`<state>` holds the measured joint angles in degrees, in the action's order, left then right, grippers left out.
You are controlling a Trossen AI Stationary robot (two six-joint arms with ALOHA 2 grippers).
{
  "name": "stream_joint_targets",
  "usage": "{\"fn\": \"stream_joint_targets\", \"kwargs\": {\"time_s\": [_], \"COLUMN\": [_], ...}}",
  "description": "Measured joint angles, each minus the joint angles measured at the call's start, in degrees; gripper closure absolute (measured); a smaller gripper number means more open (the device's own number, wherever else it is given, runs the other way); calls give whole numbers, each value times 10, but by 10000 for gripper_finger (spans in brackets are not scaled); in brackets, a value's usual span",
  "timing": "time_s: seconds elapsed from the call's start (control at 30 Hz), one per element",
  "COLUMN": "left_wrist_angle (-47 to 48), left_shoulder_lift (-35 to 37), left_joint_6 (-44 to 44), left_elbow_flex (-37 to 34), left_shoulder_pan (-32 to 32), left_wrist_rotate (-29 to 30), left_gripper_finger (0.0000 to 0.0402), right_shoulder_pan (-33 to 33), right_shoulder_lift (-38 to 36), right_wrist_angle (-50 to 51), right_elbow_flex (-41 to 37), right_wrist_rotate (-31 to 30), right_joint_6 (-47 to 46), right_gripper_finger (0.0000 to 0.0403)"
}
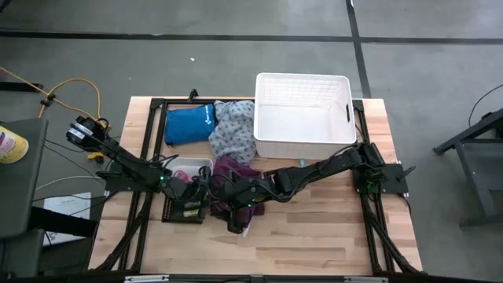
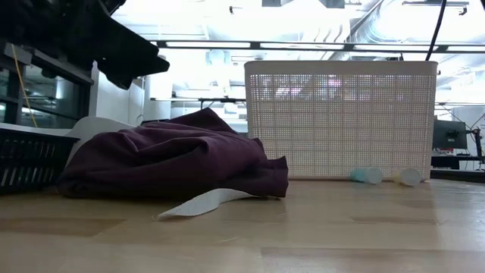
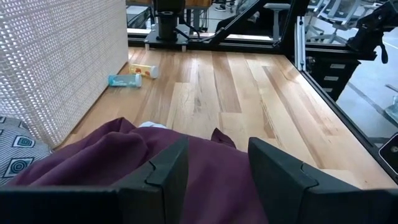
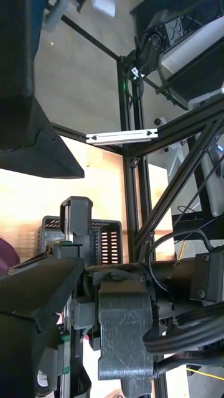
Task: Pick & place medical supplies in basket/bin
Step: Put the yellow pill bottle into the black bin
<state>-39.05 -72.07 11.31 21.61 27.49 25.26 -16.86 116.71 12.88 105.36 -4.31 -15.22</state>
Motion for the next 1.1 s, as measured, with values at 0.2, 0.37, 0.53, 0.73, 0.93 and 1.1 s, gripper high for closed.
{"fn": "stream_joint_targets", "kwargs": {"time_s": [0.2,0.37,0.53,0.73,0.93,1.1], "left_wrist_angle": [0,0,0,0,-1,-3], "left_shoulder_lift": [0,0,0,0,0,0], "left_joint_6": [0,0,0,0,0,0], "left_elbow_flex": [0,0,0,0,0,0], "left_shoulder_pan": [0,0,0,0,0,0], "left_wrist_rotate": [0,0,0,0,0,1], "left_gripper_finger": [243,243,243,243,243,243], "right_shoulder_pan": [0,0,0,-1,-22,-42], "right_shoulder_lift": [0,0,0,-7,-54,-85], "right_wrist_angle": [0,-14,-3,86,213,329], "right_elbow_flex": [0,0,0,0,1,1], "right_wrist_rotate": [0,0,0,0,-104,-107], "right_joint_6": [0,0,11,45,27,-36], "right_gripper_finger": [197,197,197,197,197,197]}}
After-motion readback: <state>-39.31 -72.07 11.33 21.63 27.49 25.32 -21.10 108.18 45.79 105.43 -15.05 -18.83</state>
